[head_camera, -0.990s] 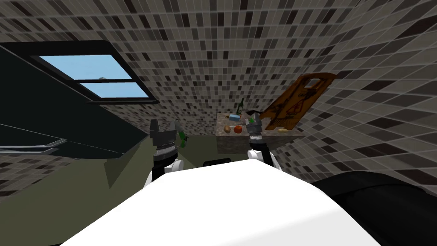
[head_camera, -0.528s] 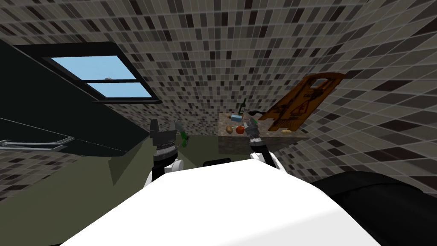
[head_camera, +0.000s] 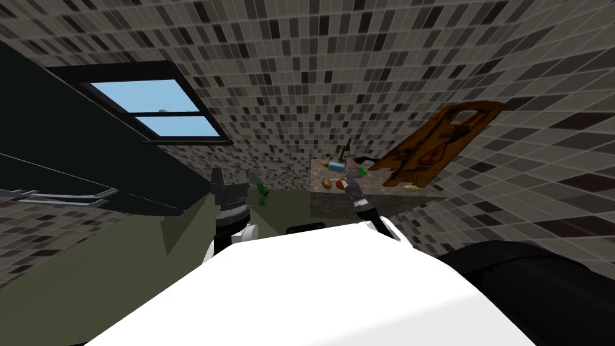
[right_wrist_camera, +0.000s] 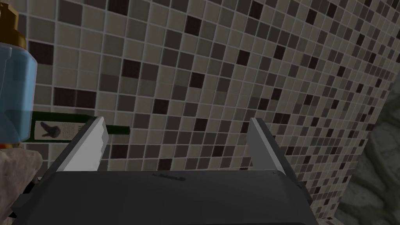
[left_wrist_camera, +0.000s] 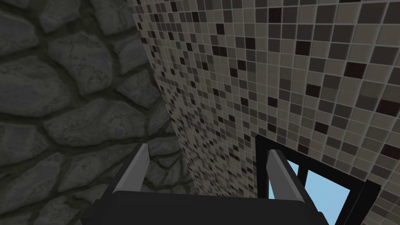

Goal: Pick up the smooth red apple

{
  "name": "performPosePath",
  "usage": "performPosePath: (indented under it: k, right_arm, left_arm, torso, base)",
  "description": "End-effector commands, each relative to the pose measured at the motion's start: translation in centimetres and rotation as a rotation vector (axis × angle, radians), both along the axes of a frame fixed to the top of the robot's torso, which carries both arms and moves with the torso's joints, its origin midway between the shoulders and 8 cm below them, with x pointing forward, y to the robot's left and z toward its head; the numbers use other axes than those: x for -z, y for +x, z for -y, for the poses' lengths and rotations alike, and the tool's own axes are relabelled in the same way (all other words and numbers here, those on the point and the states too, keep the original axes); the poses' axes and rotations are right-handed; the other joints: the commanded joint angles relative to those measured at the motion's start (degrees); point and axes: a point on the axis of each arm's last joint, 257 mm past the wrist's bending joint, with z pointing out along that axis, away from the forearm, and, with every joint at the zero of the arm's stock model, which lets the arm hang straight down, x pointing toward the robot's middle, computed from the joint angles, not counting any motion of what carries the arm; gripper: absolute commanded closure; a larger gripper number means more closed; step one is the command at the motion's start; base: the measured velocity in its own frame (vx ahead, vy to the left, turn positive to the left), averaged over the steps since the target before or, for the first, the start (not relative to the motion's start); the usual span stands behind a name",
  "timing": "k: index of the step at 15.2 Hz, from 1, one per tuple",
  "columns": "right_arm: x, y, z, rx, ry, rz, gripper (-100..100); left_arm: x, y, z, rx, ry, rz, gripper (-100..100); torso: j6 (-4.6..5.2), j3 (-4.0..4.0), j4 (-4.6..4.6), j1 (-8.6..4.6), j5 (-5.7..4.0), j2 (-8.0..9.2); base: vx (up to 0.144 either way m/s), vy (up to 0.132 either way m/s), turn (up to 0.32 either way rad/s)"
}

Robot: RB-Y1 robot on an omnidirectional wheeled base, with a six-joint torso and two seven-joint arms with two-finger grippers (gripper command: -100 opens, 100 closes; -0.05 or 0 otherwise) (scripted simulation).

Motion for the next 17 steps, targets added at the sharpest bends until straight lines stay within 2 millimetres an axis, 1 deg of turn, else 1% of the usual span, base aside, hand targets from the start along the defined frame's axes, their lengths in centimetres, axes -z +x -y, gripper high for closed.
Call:
performPosePath:
  k: [1, 2, 3, 5, 6, 7, 8, 10, 11, 13, 14, 16, 17]
  right_arm:
    - [1.3, -0.4, 0.1, -0.022, -0.051, -0.032, -100]
    - [1.3, -0.4, 0.1, -0.024, -0.055, -0.033, -100]
    - [3.3, -1.0, 0.4, -0.036, -0.096, -0.074, -100]
    - [3.3, -1.0, 0.4, -0.047, -0.113, -0.077, -100]
    - [5.3, -1.7, 0.9, -0.061, -0.159, -0.120, -100]
    - [5.3, -1.7, 0.9, -0.071, -0.174, -0.123, -100]
    - [7.3, -2.6, 1.5, -0.079, -0.210, -0.165, -100]
    - [7.4, -2.6, 1.6, -0.096, -0.236, -0.171, -100]
    - [9.4, -3.6, 2.3, -0.109, -0.277, -0.214, -100]
    - [9.4, -3.6, 2.4, -0.123, -0.299, -0.219, -100]
    - [11.3, -4.7, 3.3, -0.137, -0.342, -0.264, -100]
    - [11.3, -4.8, 3.4, -0.152, -0.364, -0.268, -100]
    - [13.2, -6.1, 4.4, -0.167, -0.407, -0.314, -100]
  left_arm:
    - [0.0, 0.0, 0.0, 0.000, 0.000, 0.000, 0]
    - [0.0, 0.0, 0.0, 0.000, 0.000, 0.000, 0]
    - [0.0, 0.0, 0.0, 0.000, 0.000, 0.000, 0]
    - [0.0, 0.0, 0.0, 0.000, 0.000, 0.000, 0]
    - [0.0, 0.0, 0.0, 0.000, 0.000, 0.000, 0]
    - [0.0, 0.0, 0.0, 0.000, 0.000, 0.000, 0]
    - [0.0, 0.0, 0.0, 0.000, 0.000, 0.000, 0]
    - [0.0, 0.0, 0.0, 0.000, 0.000, 0.000, 0]
    - [0.0, 0.0, 0.0, 0.000, 0.000, 0.000, 0]
    - [0.0, 0.0, 0.0, 0.000, 0.000, 0.000, 0]
    - [0.0, 0.0, 0.0, 0.000, 0.000, 0.000, 0]
    - [0.0, 0.0, 0.0, 0.000, 0.000, 0.000, 0]
    - [0.0, 0.0, 0.0, 0.000, 0.000, 0.000, 0]
  torso:
    - [0.00, 0.00, 0.00, 0.00, 0.00, 0.00]
    - [0.00, 0.00, 0.00, 0.02, 0.01, -0.01]
    - [0.01, 0.01, 0.01, -0.01, 0.01, 0.01]
    - [0.00, 0.01, 0.01, 0.01, 0.01, 0.02]
    - [0.01, 0.01, 0.01, -0.02, 0.01, 0.02]
    - [0.00, 0.00, 0.00, -0.03, 0.00, 0.00]
    - [0.00, -0.01, 0.00, -0.03, 0.00, -0.01]
    - [0.00, -0.01, 0.00, 0.03, 0.01, -0.02]
    - [0.01, 0.00, 0.00, 0.02, 0.01, -0.01]
    - [0.00, -0.01, 0.00, 0.03, 0.02, -0.02]
    - [0.01, -0.01, 0.00, 0.00, 0.02, -0.01]
    - [0.00, -0.01, 0.00, 0.00, 0.01, -0.02]
    - [0.01, 0.00, 0.00, -0.02, 0.01, 0.00]
  base:
    - [0.027, 0.053, 0.065]
    - [0.016, 0.037, 0.011]
    - [0.017, 0.044, 0.045]
    - [0.018, 0.040, 0.038]
    - [0.026, 0.038, 0.069]
    - [0.029, 0.041, 0.071]
    - [0.030, 0.052, 0.084]
    - [0.025, 0.052, 0.033]
    - [0.024, 0.051, 0.051]
    - [0.029, 0.045, 0.048]
    - [0.026, 0.041, 0.066]
    - [0.024, 0.041, 0.046]
    - [0.023, 0.045, 0.071]
